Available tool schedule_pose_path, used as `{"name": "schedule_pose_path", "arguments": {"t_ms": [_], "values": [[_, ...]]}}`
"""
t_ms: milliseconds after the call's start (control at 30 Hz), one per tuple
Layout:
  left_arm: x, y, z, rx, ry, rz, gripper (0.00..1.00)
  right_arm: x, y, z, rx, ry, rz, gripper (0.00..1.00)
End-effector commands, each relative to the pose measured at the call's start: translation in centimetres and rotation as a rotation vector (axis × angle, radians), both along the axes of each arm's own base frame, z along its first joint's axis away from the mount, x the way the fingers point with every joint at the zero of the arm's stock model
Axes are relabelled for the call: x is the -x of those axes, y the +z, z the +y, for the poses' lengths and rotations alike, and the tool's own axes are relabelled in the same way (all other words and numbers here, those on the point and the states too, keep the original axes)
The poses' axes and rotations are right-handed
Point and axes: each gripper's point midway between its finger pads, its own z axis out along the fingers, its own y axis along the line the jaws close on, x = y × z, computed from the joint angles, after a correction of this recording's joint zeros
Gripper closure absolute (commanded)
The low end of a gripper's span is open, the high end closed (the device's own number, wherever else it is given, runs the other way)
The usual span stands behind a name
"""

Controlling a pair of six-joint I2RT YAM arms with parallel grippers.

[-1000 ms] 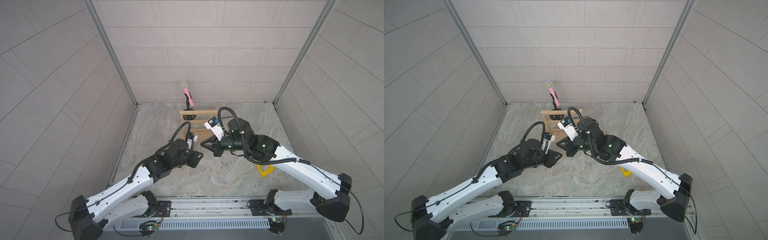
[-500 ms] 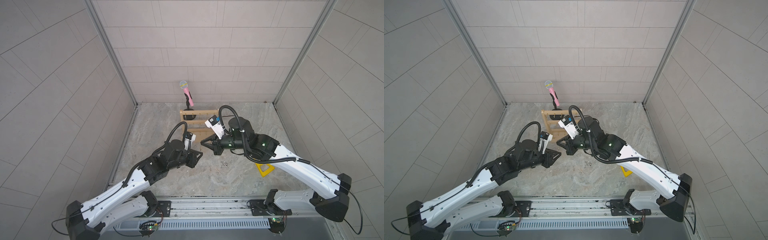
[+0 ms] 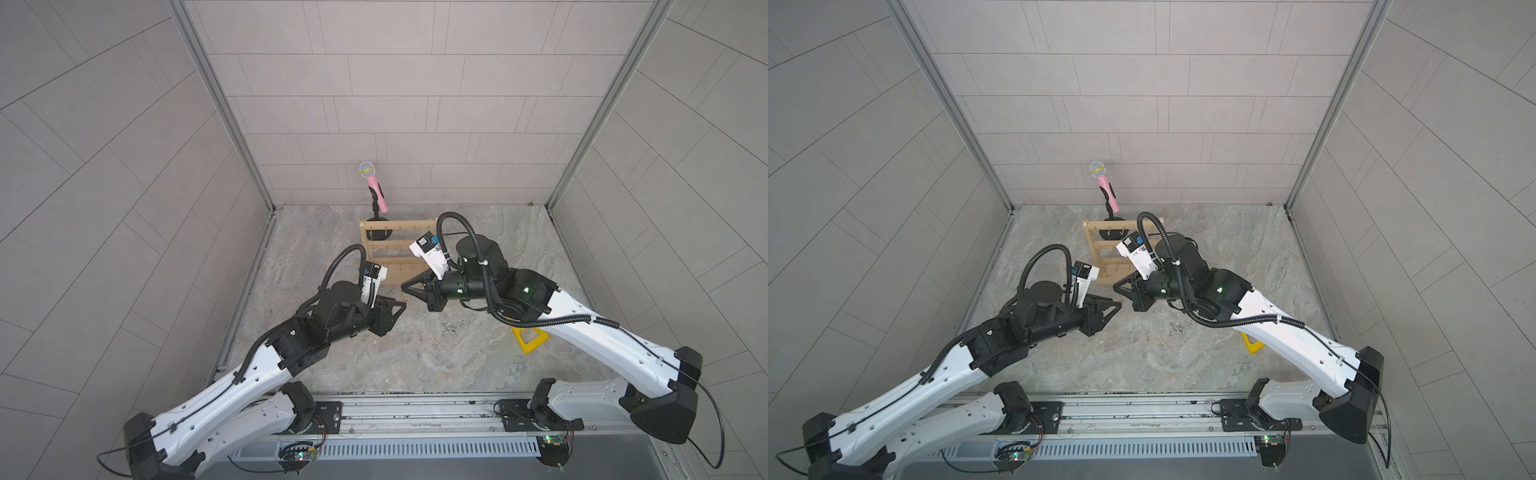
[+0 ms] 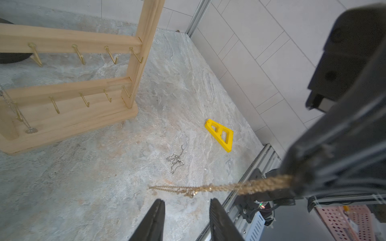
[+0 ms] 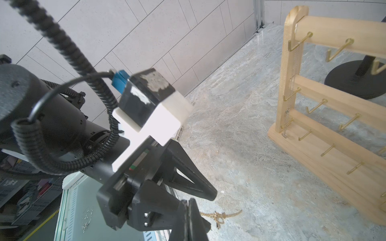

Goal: Hang the necklace on the jewelry display stand
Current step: Pick up the necklace from the center of the board.

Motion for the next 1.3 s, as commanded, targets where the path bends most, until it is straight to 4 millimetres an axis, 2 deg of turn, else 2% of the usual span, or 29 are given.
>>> {"name": "schedule_pose_path", "arguments": {"t_ms": [0,133,400,733,933,1267], "values": [[0.0,2.6,0.0,0.045,-0.006,-0.067,0.57,0.4,-0.1,0.1,-0.002,0.020,0.004,1.00],[-0.5,2.7,0.3,0.014,0.015,-0.085,0.60,0.7,-0.1,0.1,-0.010,0.031,0.009,1.00],[-1.1,3.7,-0.6,0.020,0.003,-0.107,0.67,1.1,-0.5,0.4,-0.009,0.060,0.031,1.00],[-0.8,3.9,-1.4,0.043,-0.037,-0.109,0.68,0.4,-0.7,0.5,0.001,0.037,0.026,1.00],[-0.4,4.1,-1.4,0.064,-0.054,-0.127,0.73,-0.1,-0.6,0.7,0.002,0.023,0.027,1.00],[-0.4,2.9,-1.8,0.045,-0.073,-0.095,0.80,-0.6,-0.1,0.8,-0.010,0.008,0.024,1.00]]}}
